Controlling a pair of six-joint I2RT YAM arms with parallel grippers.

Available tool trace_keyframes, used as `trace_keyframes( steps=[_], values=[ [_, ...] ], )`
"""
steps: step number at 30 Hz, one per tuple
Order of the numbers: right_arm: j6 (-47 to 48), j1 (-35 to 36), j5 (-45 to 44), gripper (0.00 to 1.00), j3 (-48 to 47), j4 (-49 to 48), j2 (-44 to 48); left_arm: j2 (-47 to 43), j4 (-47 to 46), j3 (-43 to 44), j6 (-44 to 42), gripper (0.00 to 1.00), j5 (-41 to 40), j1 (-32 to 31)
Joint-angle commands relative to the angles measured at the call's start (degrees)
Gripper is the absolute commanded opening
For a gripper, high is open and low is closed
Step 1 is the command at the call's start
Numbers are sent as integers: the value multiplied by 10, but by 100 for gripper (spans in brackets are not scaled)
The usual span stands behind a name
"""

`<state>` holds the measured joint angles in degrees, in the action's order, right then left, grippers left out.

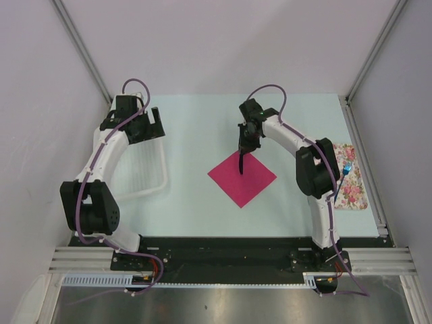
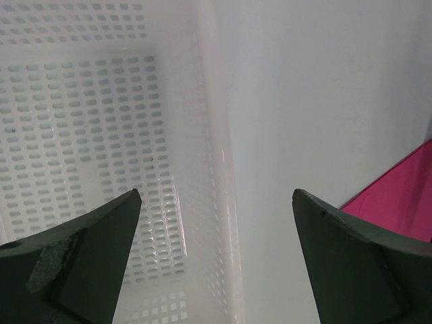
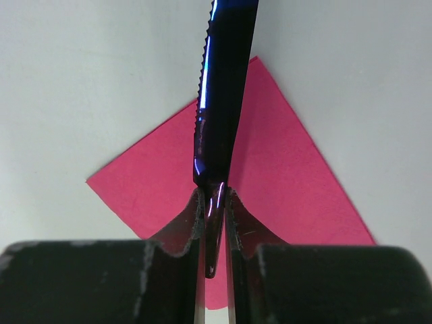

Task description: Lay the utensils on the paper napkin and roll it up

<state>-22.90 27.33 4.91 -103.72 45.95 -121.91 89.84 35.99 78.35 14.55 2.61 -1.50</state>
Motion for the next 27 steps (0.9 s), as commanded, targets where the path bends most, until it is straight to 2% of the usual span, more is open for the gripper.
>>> trace_keyframes(
  steps=[1, 11, 27],
  values=[
    [-21, 17, -30, 0, -22, -2, -9, -12, 0, -1, 4, 100, -2, -3],
    [-28, 43, -48, 0, 7, -3, -16, 0, 10, -4, 7, 100, 20, -3],
    [-65, 42, -55, 0, 53, -15, -16, 17, 28, 10, 1, 100, 32, -3]
  ],
)
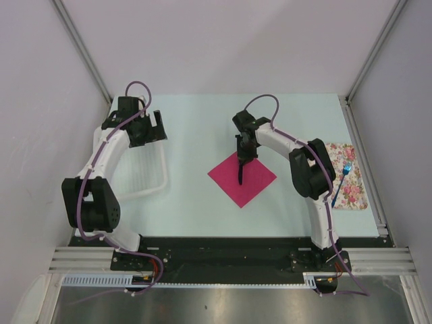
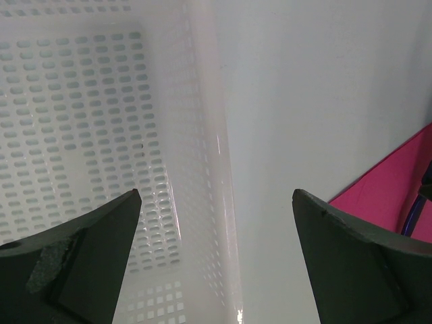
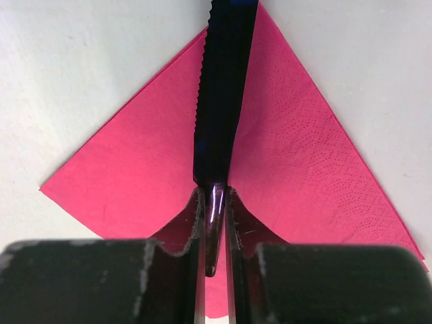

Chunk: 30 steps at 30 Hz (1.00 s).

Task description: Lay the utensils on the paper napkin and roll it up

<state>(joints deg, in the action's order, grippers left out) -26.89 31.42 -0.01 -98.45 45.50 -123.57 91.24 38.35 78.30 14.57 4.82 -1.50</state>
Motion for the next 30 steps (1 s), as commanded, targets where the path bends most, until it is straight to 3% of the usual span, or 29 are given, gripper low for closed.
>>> trace_keyframes(
  steps=[1, 30],
  values=[
    [-26, 1, -5, 0, 1, -9, 1, 3, 4, 11, 1, 100, 9, -3],
    [-42, 2, 32, 0, 16, 1, -16, 18, 1, 10, -8, 100, 18, -3]
  ],
)
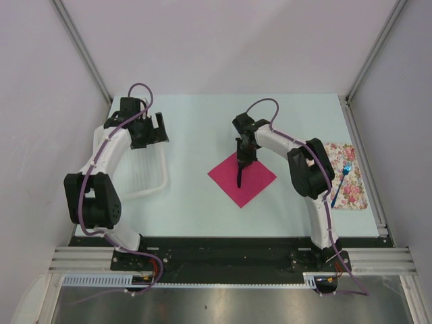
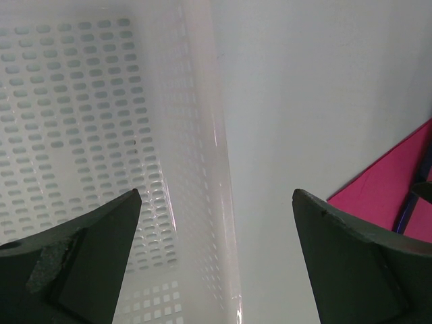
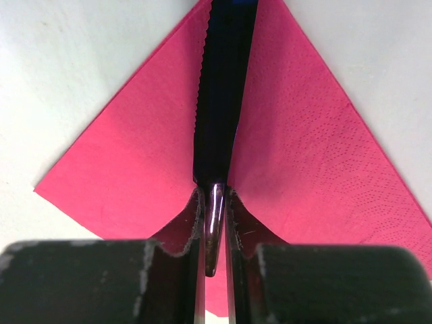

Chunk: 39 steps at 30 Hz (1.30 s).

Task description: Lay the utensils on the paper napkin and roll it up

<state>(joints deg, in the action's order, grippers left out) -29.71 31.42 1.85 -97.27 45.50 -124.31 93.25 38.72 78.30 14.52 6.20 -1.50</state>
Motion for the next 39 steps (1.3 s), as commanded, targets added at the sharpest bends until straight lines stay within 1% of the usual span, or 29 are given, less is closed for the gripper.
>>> trace_keyframes(
  steps=[1, 4, 5, 8, 11, 16, 17, 19, 21, 23, 24, 25, 27, 28, 29, 31, 32, 34, 35, 36, 37, 38, 39],
  values=[
    [-15, 1, 17, 0, 6, -1, -8, -3, -2, 9, -8, 100, 5, -3],
    [-18, 3, 13, 22, 17, -2, -4, -2, 0, 9, -7, 100, 6, -3],
    [-20, 2, 11, 37, 20, -1, -3, -2, 0, 9, -7, 100, 7, -3],
    [-24, 1, 12, 45, 19, -2, 0, -2, -1, 8, -7, 100, 6, -3],
    [-23, -1, 14, 49, 2, 1, 6, -4, -1, 11, -7, 100, 10, -3],
    [3, -24, 17, 51, -36, 4, 45, -22, -14, 37, -24, 100, 27, -3],
    [18, -28, 16, 53, -35, 2, 72, -26, -19, 42, -29, 100, 31, -3],
    [35, -49, 6, 55, -14, -10, 105, -38, -34, 55, -42, 100, 50, -3],
    [66, -69, 2, 56, 8, -26, 159, -46, -46, 62, -51, 100, 68, -3],
    [89, -107, 0, 58, 47, -36, 197, -57, -65, 69, -59, 100, 93, -4],
    [117, -122, 0, 58, 59, -44, 237, -61, -72, 70, -62, 100, 101, -4],
    [130, -157, 5, 60, 74, -44, 256, -65, -86, 70, -67, 100, 121, -5],
    [168, -200, 10, 61, 112, -42, 311, -76, -102, 68, -76, 100, 136, -8],
    [182, -243, 23, 61, 124, -38, 331, -79, -115, 65, -79, 100, 141, -9],
    [195, -271, 31, 61, 146, -37, 346, -83, -120, 65, -83, 100, 145, -11],
    [237, -310, 52, 61, 166, -20, 385, -84, -132, 69, -91, 100, 150, -14],
    [251, -366, 59, 62, 185, -12, 394, -83, -134, 70, -91, 100, 151, -15],
    [294, -405, 61, 61, 201, 14, 410, -76, -137, 77, -94, 100, 152, -16],
    [295, -444, 65, 61, 212, 31, 412, -75, -138, 78, -95, 100, 151, -17],
    [308, -465, 69, 60, 219, 36, 413, -72, -141, 77, -96, 100, 149, -18],
    [310, -483, 68, 58, 223, 41, 405, -71, -143, 77, -96, 100, 147, -18],
    [312, -519, 71, 56, 227, 50, 399, -69, -144, 77, -95, 100, 145, -18],
    [314, -533, 76, 53, 234, 52, 392, -69, -147, 74, -92, 100, 144, -18]
  ],
)
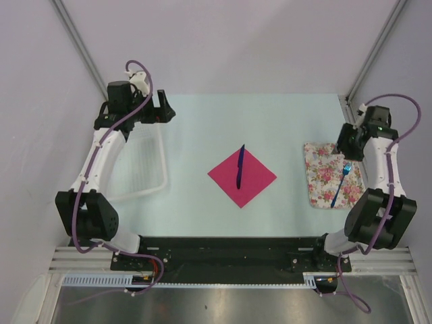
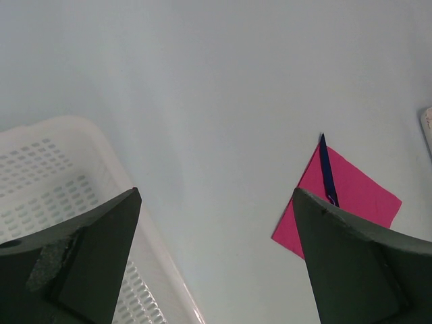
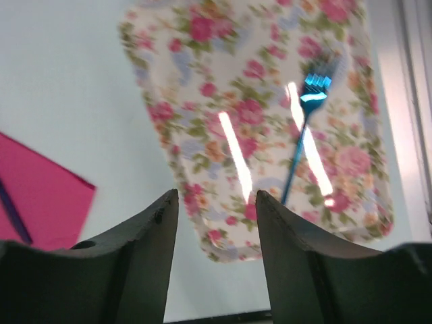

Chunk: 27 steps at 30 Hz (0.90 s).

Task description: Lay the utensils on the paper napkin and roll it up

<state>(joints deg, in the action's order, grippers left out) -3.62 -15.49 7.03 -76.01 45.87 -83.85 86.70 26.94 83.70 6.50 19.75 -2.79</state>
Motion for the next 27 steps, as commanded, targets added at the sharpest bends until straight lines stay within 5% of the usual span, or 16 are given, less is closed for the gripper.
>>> trace_keyframes(
  steps=[1, 20, 27],
  values=[
    [56, -74, 24, 52, 25, 50, -28, -3, -32, 16, -11, 100, 9, -6],
    [112, -104, -61, 33, 57, -50, -217, 18, -32, -17, 18, 100, 8, -6],
    [115, -102, -59, 18, 76, -88, -238, 14, -24, -24, 12, 100, -8, -6]
  ],
)
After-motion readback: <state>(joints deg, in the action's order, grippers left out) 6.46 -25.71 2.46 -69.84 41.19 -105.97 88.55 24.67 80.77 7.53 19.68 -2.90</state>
